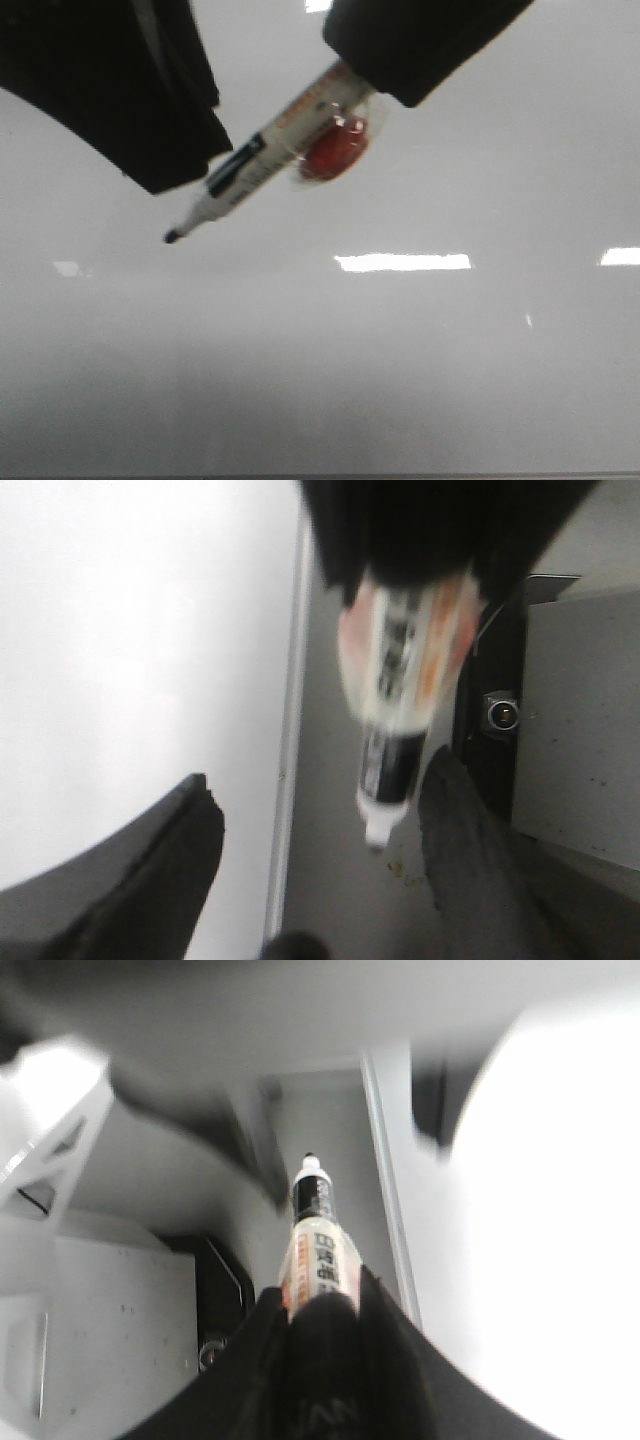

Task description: Write number 6 on whiteboard

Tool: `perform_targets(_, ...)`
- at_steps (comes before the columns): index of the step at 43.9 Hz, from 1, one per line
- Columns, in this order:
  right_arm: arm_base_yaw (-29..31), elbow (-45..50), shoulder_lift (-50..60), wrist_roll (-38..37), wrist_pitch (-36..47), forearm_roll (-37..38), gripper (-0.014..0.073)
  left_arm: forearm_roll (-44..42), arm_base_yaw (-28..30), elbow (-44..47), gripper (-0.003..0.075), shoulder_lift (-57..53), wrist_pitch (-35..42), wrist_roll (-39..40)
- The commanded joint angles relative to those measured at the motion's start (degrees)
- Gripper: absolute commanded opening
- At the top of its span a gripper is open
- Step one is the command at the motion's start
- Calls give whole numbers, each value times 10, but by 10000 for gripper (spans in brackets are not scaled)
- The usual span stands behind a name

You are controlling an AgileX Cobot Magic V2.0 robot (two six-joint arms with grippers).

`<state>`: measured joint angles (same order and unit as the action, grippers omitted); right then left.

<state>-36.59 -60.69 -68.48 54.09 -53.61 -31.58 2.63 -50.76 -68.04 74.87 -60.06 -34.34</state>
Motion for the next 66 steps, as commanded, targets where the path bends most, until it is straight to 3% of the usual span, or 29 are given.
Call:
perform_targets(1,2,-45,14,-96,-24,73,-106,-17,9,-21,461,-54,7,44)
perform_targets(7,4,-95,17,-236,-93,206,-106,-4,52,-8,461,-110,4,72)
perform_targets(11,26,-96,36,-315,-99,239,-106,24,104,18,461,-149,17,72)
perform_targets(15,72,-76,64,-352,-69,236,-106,80,169,50,461,-193,26,42)
perform_targets(22,163,11,147,-413,61,183,-106,216,278,120,461,-273,44,-32)
perform_targets(28,177,119,216,-412,188,112,-106,275,335,162,461,-313,86,-44)
perform_targets(37,172,213,244,-413,358,107,-106,290,348,171,461,-317,140,-44)
perform_targets(49,174,214,191,-413,481,88,-106,291,348,171,461,-317,152,-44)
perform_targets(66,196,145,72,-412,496,89,-106,291,348,171,461,-317,152,-44)
